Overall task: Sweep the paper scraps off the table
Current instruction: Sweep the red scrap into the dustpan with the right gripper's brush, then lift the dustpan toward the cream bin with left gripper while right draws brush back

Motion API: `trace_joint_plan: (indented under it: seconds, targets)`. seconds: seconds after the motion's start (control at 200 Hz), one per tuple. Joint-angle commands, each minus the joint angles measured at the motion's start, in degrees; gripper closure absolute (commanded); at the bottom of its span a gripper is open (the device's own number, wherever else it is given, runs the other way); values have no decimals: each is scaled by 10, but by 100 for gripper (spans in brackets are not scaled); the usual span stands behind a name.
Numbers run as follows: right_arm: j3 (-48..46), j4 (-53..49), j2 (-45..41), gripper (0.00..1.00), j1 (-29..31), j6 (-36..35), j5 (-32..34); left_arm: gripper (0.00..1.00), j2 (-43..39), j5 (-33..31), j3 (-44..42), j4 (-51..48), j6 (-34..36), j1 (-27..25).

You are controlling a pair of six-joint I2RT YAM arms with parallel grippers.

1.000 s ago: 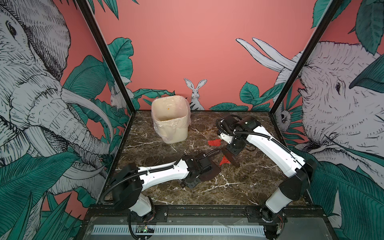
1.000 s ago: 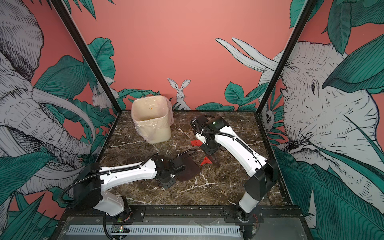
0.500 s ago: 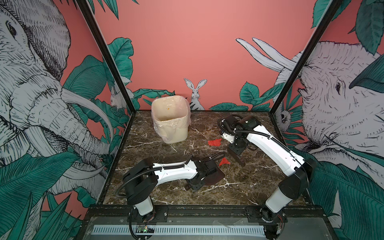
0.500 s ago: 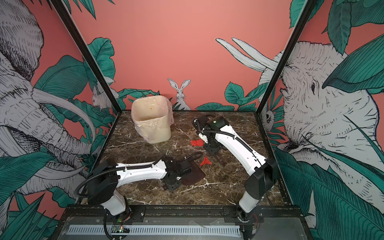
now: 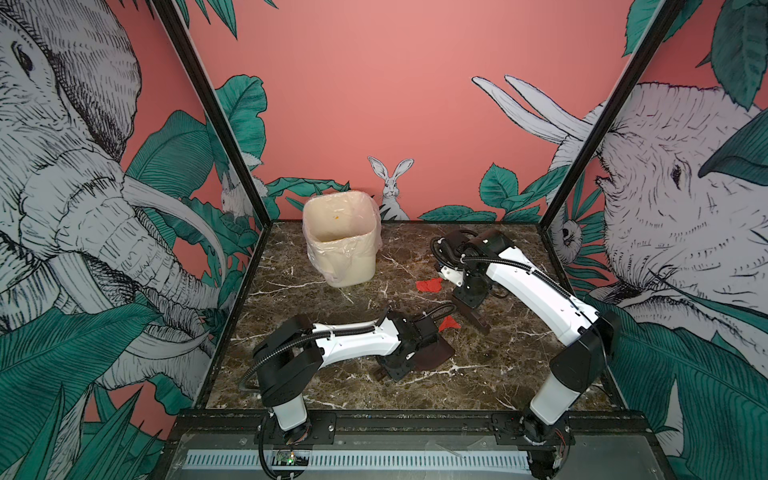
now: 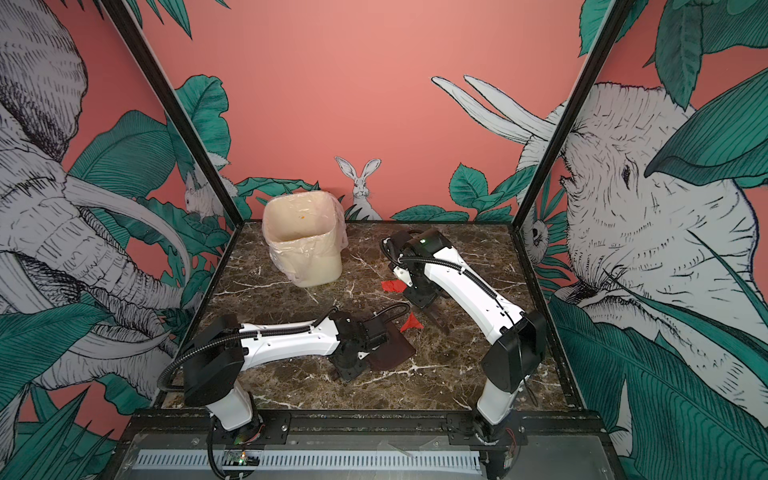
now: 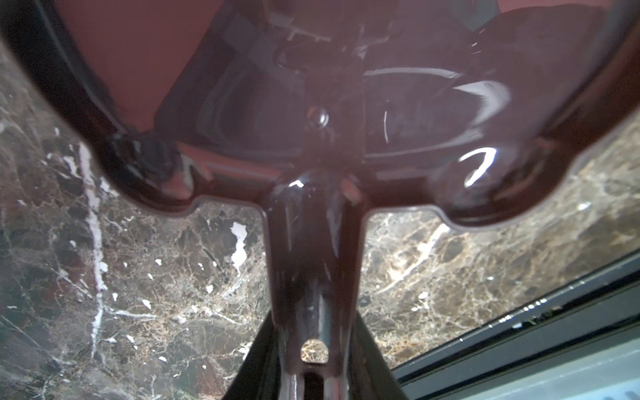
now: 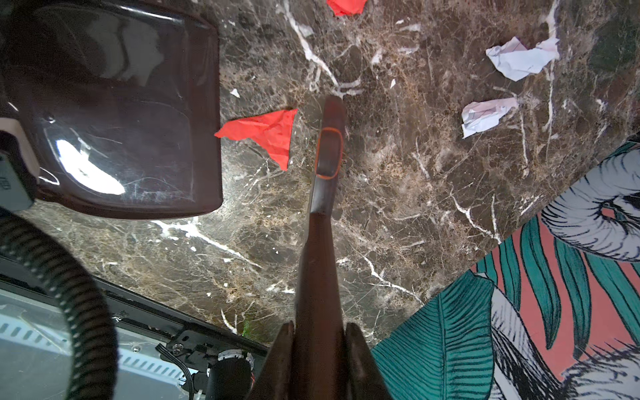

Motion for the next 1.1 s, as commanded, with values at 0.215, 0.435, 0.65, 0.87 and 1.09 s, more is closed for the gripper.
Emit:
trace_joint_plan:
  seconds: [0.215,0.435,0.65,0.87,1.09]
  targets:
    - [20,-25,-14,100,45,15,-123,100,2,-1,17,-20,5,-1]
    - [31,-33,-44,100,68,21,-183,100,0,-6,17,-23,5,-1]
    - [51,-45,-63,100,70,18,-189,100,-3,-10,15,-21,3,-1]
    - [65,-64,-61,100,56,17,-100,100,-11,-16,15,-21,2,-1]
    - [65,-65,-61,100,30,30,-22,100,-36,-36,13,-18,-4,-1]
